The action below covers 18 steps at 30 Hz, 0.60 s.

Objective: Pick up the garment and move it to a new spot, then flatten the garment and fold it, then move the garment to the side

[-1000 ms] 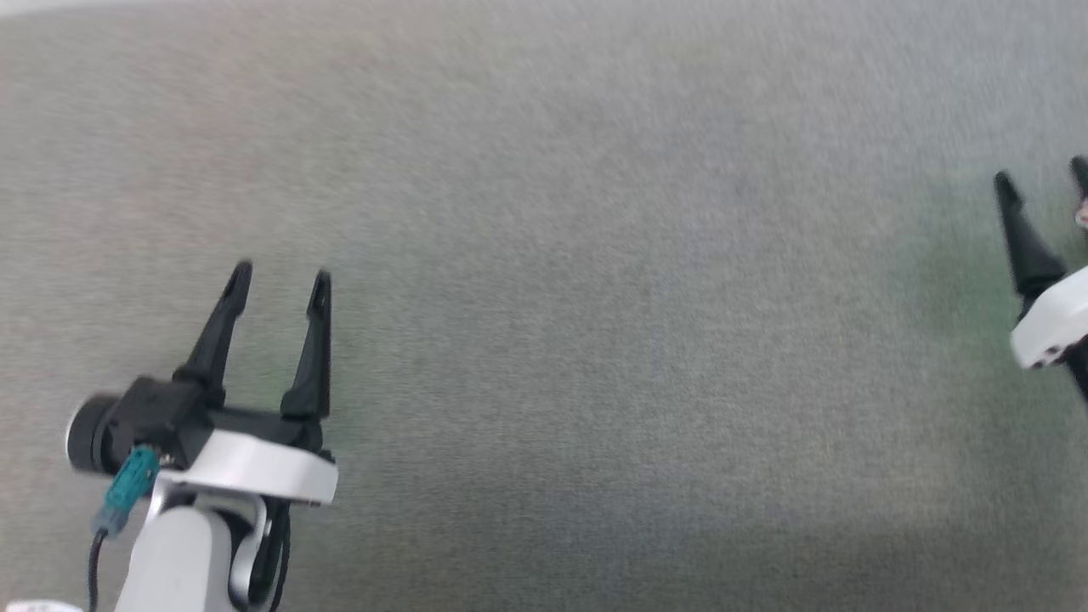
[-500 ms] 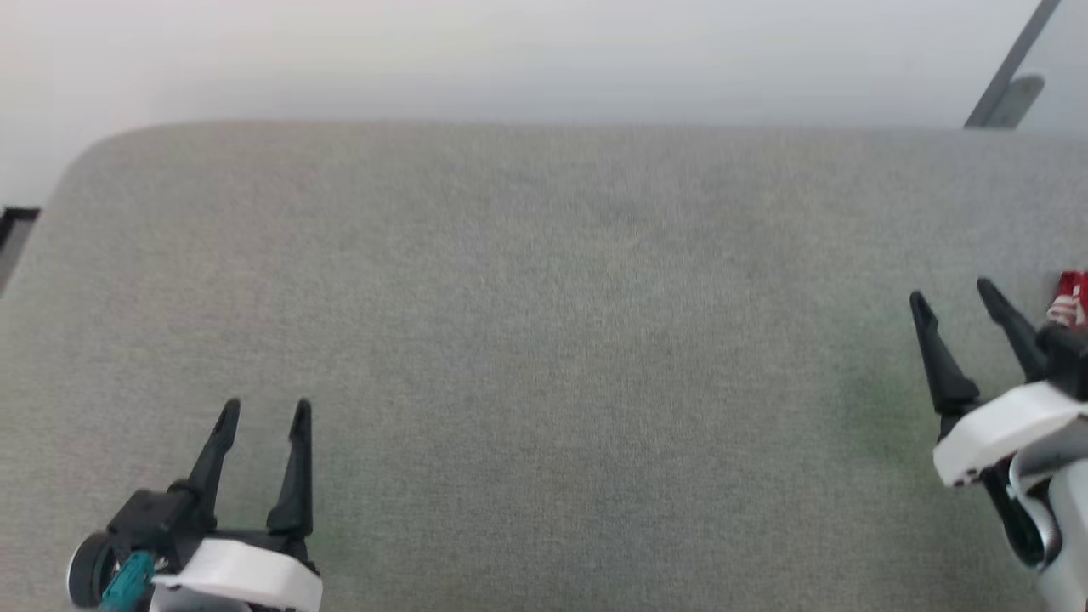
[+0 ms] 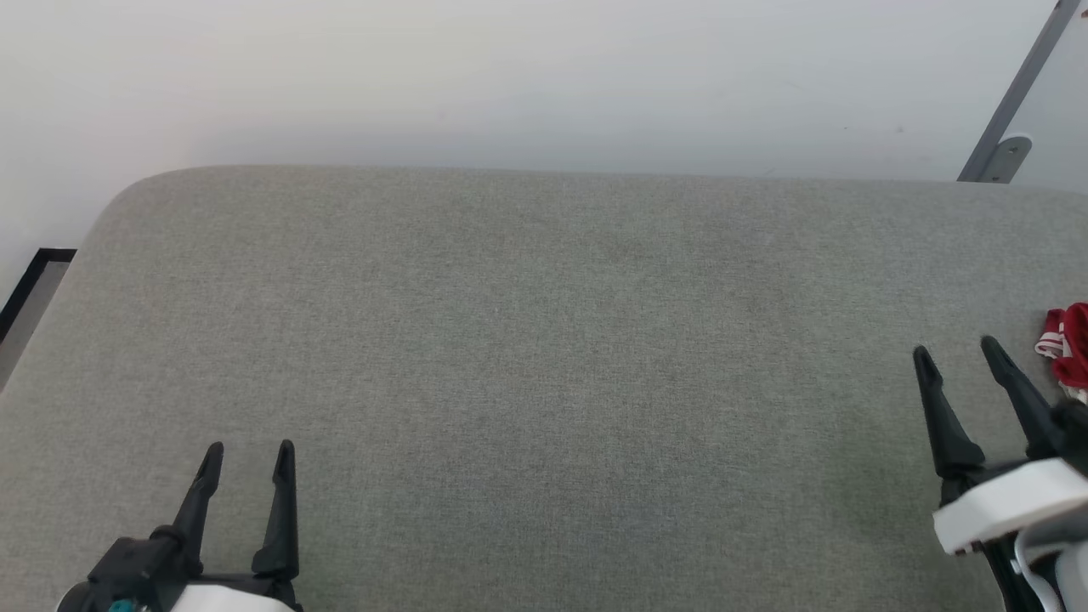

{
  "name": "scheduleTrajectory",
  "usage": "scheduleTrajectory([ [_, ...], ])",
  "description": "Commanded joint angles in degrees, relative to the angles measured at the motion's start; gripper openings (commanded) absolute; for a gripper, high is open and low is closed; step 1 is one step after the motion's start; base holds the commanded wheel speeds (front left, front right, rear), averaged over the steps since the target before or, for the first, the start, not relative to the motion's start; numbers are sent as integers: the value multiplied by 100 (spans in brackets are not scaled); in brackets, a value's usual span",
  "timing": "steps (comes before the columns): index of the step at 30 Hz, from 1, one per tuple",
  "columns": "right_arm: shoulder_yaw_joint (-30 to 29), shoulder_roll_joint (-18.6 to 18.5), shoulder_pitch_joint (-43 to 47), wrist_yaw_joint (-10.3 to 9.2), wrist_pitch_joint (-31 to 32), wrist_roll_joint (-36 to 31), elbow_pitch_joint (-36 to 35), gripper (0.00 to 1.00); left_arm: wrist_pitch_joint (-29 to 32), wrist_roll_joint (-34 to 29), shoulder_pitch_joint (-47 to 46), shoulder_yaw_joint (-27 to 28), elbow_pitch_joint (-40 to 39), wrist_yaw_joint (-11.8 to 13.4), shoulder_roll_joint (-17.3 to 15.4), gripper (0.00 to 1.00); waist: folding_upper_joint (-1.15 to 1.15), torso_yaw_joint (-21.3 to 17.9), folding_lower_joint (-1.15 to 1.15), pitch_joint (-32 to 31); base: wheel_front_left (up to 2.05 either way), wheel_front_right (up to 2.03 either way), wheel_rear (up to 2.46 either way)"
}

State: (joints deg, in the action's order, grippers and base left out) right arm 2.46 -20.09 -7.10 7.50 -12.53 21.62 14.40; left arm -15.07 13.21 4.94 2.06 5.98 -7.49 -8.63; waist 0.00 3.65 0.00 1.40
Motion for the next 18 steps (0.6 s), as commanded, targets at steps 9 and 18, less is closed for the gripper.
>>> scheduleTrajectory([
  [9,-367,206,581,-3,246,-185,-749,100,-11,-103,321,150,-370,8,135,100,0,-64,0,29,0,0,0],
  [18,-458,344,736,-3,389,-246,-1032,100,-11,-108,291,98,-443,8,139,100,0,-97,0,64,0,0,0],
])
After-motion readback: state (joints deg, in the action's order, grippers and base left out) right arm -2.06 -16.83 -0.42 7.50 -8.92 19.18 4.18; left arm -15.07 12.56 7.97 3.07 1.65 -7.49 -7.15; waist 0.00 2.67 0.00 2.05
